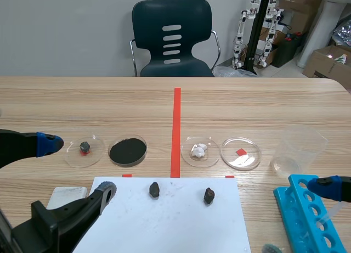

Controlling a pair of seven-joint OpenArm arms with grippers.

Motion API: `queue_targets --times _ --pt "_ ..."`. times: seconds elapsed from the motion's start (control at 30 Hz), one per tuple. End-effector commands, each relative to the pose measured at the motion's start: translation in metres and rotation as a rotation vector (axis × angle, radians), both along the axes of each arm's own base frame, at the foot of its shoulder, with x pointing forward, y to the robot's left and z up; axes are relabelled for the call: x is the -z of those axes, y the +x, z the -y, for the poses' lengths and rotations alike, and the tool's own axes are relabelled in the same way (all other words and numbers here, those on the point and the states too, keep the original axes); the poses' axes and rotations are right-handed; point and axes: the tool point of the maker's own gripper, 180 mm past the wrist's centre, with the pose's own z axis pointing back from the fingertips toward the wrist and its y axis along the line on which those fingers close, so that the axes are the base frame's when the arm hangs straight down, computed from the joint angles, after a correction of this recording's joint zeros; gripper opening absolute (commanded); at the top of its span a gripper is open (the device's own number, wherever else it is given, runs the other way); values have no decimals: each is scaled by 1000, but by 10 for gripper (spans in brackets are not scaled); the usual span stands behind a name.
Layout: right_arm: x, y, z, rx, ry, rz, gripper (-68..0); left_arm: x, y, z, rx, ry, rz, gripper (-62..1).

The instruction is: Pick up the middle mineral with the left hand

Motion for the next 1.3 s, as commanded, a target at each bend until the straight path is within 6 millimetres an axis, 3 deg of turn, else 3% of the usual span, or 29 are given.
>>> queue_targets --times 0.0,0.53,1.07,1.27 --pt "-6 3 -1 4 20 21 -71 -5 -1 2 2 -19 12 14" --pt "-6 3 -1 4 20 21 -71 -2 -3 6 8 -23 -11 14" --pt "-6 3 -1 4 20 21 -71 42 16 17 -168 106 -249 14" --pt "-6 3 -1 4 20 21 -71 58 20 30 -222 104 -358 14"
